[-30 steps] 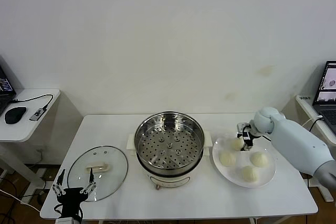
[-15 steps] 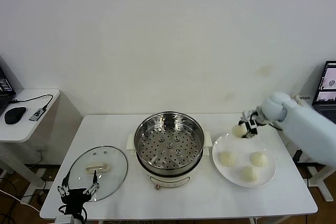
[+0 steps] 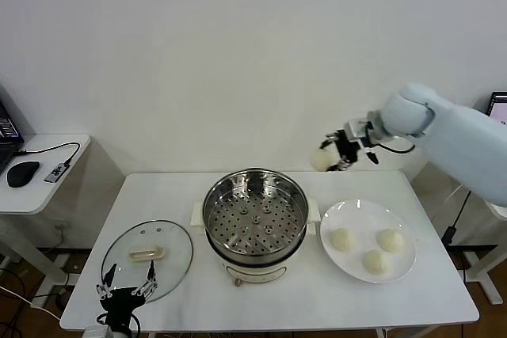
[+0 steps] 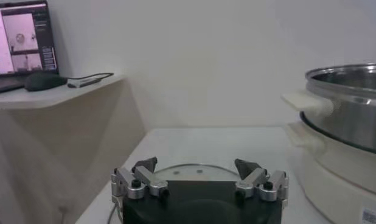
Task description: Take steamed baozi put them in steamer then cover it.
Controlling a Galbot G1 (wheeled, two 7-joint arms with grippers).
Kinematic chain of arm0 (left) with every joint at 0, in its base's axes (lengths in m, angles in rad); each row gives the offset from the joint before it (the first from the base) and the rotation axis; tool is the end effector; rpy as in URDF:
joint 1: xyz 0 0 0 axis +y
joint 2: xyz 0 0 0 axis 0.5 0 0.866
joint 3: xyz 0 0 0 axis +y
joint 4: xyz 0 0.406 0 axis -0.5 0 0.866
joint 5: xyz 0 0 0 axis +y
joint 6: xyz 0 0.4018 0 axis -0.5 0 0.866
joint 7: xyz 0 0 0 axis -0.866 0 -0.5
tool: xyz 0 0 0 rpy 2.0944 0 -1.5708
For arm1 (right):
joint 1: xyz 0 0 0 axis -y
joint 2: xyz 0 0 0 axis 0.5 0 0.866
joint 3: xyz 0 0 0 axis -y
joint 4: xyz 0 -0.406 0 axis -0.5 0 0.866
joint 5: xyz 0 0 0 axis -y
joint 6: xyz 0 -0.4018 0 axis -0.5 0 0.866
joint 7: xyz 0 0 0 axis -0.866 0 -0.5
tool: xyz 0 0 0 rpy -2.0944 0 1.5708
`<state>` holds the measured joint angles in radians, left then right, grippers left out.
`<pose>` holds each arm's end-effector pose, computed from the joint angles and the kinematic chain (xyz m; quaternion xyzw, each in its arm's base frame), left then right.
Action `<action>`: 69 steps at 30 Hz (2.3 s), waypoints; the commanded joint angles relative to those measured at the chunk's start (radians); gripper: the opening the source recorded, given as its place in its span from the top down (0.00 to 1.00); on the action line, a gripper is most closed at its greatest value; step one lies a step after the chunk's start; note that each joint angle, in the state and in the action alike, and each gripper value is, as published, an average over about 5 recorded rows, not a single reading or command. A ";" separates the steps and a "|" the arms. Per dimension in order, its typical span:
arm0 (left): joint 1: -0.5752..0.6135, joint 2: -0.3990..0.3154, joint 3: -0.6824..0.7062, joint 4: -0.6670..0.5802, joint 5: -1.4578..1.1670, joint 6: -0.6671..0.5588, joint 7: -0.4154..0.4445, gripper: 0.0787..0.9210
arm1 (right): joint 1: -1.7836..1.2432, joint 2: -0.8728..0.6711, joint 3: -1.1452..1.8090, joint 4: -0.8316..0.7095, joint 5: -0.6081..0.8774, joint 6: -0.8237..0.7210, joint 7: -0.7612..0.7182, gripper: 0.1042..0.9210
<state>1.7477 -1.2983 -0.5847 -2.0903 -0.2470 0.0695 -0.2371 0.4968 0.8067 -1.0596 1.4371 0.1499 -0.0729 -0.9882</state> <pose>0.1416 0.0761 -0.3721 0.0757 -0.9891 -0.0224 0.1240 0.6070 -0.0305 -0.0212 0.5540 -0.5232 0.6320 0.1413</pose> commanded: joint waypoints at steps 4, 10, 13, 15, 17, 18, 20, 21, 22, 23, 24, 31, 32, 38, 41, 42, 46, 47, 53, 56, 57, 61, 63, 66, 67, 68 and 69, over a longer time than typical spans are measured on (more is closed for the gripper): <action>-0.004 -0.007 0.015 -0.005 0.012 0.003 0.006 0.12 | 0.100 0.194 -0.166 0.013 0.028 0.108 0.053 0.40; -0.003 -0.008 0.006 -0.016 0.019 0.002 0.004 0.12 | 0.065 0.310 -0.206 -0.047 -0.111 0.244 0.069 0.40; 0.001 -0.005 -0.004 -0.022 0.016 0.001 0.005 0.12 | 0.040 0.336 -0.217 -0.080 -0.204 0.325 0.077 0.40; 0.003 -0.002 -0.008 -0.025 0.015 0.001 0.007 0.12 | 0.027 0.346 -0.225 -0.099 -0.265 0.387 0.086 0.40; 0.003 -0.001 -0.009 -0.029 0.016 0.000 0.009 0.12 | 0.017 0.356 -0.230 -0.119 -0.323 0.443 0.100 0.40; 0.003 -0.002 -0.009 -0.030 0.016 0.000 0.009 0.12 | 0.011 0.361 -0.230 -0.130 -0.353 0.470 0.107 0.40; 0.000 -0.004 -0.007 -0.030 0.017 0.000 0.009 0.12 | 0.001 0.374 -0.225 -0.155 -0.408 0.515 0.121 0.39; -0.002 -0.005 -0.006 -0.029 0.018 0.000 0.009 0.12 | -0.004 0.380 -0.222 -0.169 -0.433 0.535 0.126 0.39; -0.003 -0.005 -0.004 -0.029 0.018 0.000 0.010 0.12 | -0.008 0.386 -0.219 -0.181 -0.451 0.550 0.131 0.39; -0.004 -0.005 -0.003 -0.028 0.019 0.000 0.010 0.12 | -0.012 0.391 -0.217 -0.192 -0.469 0.562 0.135 0.39; -0.006 -0.005 -0.002 -0.029 0.019 0.000 0.010 0.12 | -0.016 0.395 -0.215 -0.203 -0.484 0.572 0.139 0.39; -0.005 -0.004 -0.004 -0.038 0.022 -0.002 0.012 0.12 | -0.043 0.416 -0.202 -0.260 -0.545 0.606 0.163 0.38; -0.004 -0.004 -0.004 -0.039 0.022 -0.003 0.012 0.12 | -0.047 0.419 -0.200 -0.265 -0.555 0.609 0.165 0.38; -0.001 -0.007 -0.003 -0.047 0.027 -0.009 0.014 0.12 | -0.071 0.436 -0.187 -0.302 -0.594 0.620 0.176 0.32; 0.000 -0.010 -0.001 -0.051 0.032 -0.012 0.014 0.12 | -0.077 0.440 -0.186 -0.312 -0.603 0.621 0.183 0.22; 0.000 -0.010 -0.001 -0.053 0.033 -0.012 0.014 0.12 | -0.075 0.438 -0.185 -0.310 -0.595 0.619 0.184 0.20; 0.000 -0.010 -0.002 -0.060 0.036 -0.012 0.014 0.12 | -0.030 0.415 -0.186 -0.264 -0.504 0.591 0.178 0.13; 0.000 -0.009 -0.002 -0.061 0.038 -0.012 0.015 0.12 | -0.012 0.405 -0.187 -0.249 -0.479 0.580 0.173 0.12; -0.004 -0.005 -0.002 -0.075 0.045 -0.010 0.018 0.12 | 0.122 0.264 -0.217 -0.094 -0.249 0.364 0.107 0.12; -0.003 0.004 -0.002 -0.083 0.044 -0.008 0.018 0.12 | 0.188 0.139 -0.236 0.041 -0.076 0.161 0.068 0.12; -0.003 0.007 -0.003 -0.084 0.044 -0.008 0.019 0.12 | 0.209 0.096 -0.242 0.088 -0.027 0.095 0.060 0.12; -0.010 0.022 -0.006 -0.086 0.042 -0.005 0.018 0.12 | 0.266 -0.083 -0.265 0.255 0.085 -0.166 0.051 0.12; -0.014 0.029 -0.004 -0.084 0.042 -0.004 0.018 0.12 | 0.273 -0.175 -0.270 0.314 0.106 -0.258 0.055 0.12; -0.016 0.034 0.001 -0.079 0.042 -0.004 0.018 0.12 | 0.260 -0.289 -0.267 0.375 0.117 -0.334 0.061 0.12; -0.016 0.035 0.003 -0.078 0.043 -0.005 0.018 0.12 | 0.253 -0.316 -0.265 0.387 0.118 -0.346 0.061 0.12; -0.015 0.036 0.005 -0.076 0.043 -0.005 0.018 0.12 | 0.243 -0.343 -0.266 0.400 0.114 -0.354 0.060 0.12; -0.015 0.036 0.007 -0.075 0.044 -0.006 0.018 0.12 | 0.233 -0.367 -0.269 0.410 0.104 -0.356 0.058 0.12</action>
<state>1.7338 -1.2675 -0.5793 -2.1659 -0.2033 0.0635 -0.2189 0.6854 0.6666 -1.3197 1.6791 0.1274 -0.1832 -0.9197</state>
